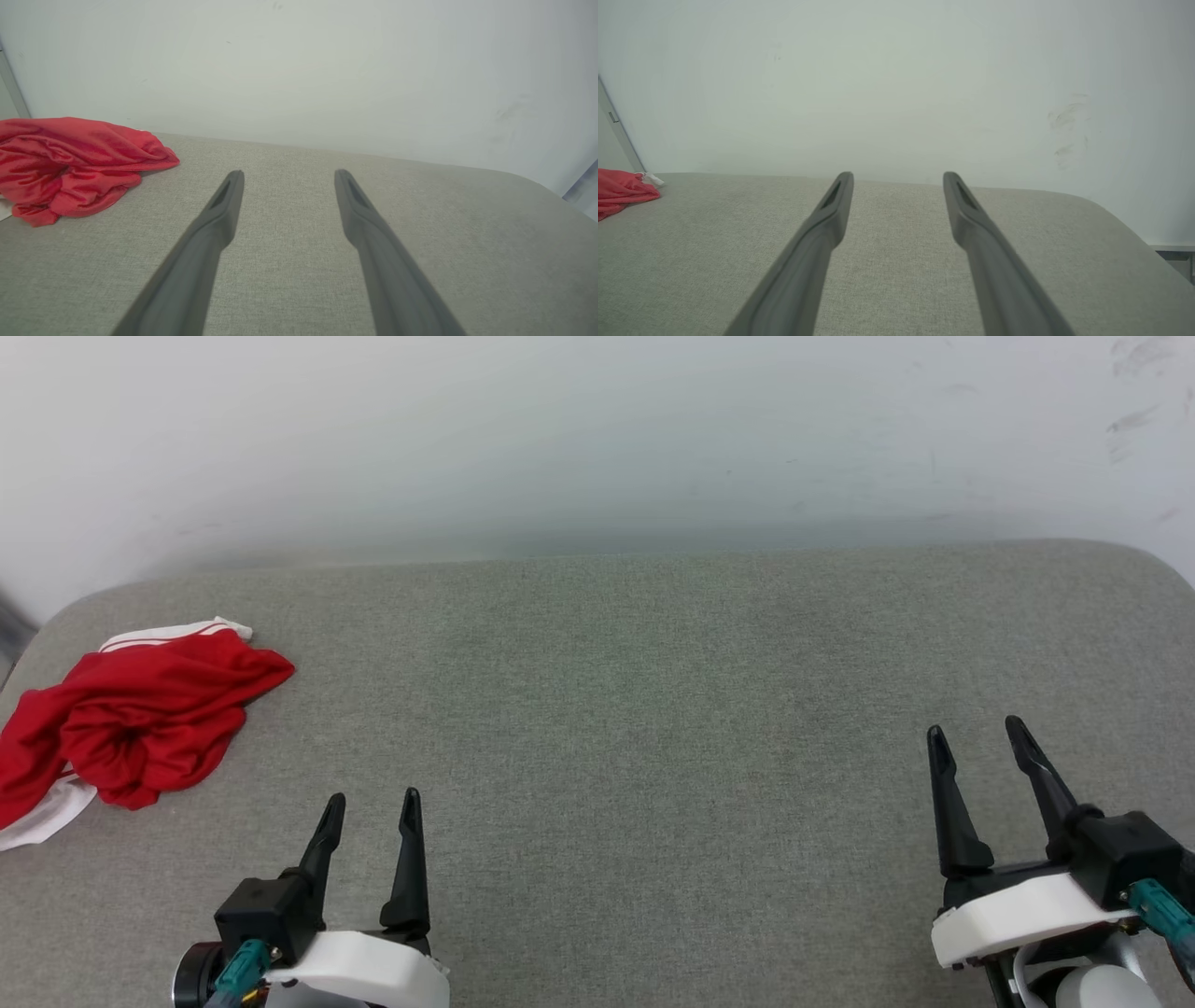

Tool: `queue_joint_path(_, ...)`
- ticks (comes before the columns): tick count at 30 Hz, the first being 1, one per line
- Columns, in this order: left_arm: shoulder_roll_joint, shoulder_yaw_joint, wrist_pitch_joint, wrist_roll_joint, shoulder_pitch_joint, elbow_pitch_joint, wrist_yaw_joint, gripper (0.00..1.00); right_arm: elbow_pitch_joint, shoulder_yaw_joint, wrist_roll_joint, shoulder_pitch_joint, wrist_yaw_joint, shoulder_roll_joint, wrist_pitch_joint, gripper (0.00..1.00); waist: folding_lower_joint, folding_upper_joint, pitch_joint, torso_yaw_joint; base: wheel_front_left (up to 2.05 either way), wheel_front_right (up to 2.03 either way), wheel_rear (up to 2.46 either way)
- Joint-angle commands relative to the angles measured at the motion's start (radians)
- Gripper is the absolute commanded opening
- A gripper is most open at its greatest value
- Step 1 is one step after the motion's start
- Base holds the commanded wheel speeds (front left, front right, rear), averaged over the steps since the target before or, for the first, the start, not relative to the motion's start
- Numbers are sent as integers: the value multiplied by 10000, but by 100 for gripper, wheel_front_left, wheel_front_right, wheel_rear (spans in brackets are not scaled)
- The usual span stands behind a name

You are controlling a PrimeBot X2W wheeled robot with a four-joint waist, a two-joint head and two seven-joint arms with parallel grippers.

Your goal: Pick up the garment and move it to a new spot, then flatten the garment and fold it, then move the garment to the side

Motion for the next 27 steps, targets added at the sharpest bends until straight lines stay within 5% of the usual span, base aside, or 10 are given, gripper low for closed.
queue_joint_path(1, 97, -46, -103, 229, 36, -57, 24, 100, -41, 21, -253, -24, 0, 4, -90, 100, 0, -1, 3, 2, 0, 0, 0)
queue_joint_path(15, -5, -130, -394, 1171, 190, -171, -234, 100, -260, 134, -1262, 40, -1, 6, -401, 100, 0, -1, 10, -23, 0, 0, 0)
queue_joint_path(27, -649, 771, -633, 1695, 530, -397, -1332, 100, 110, 77, -153, 148, -1, 9, -626, 100, 0, -1, -18, -39, 0, 0, 0)
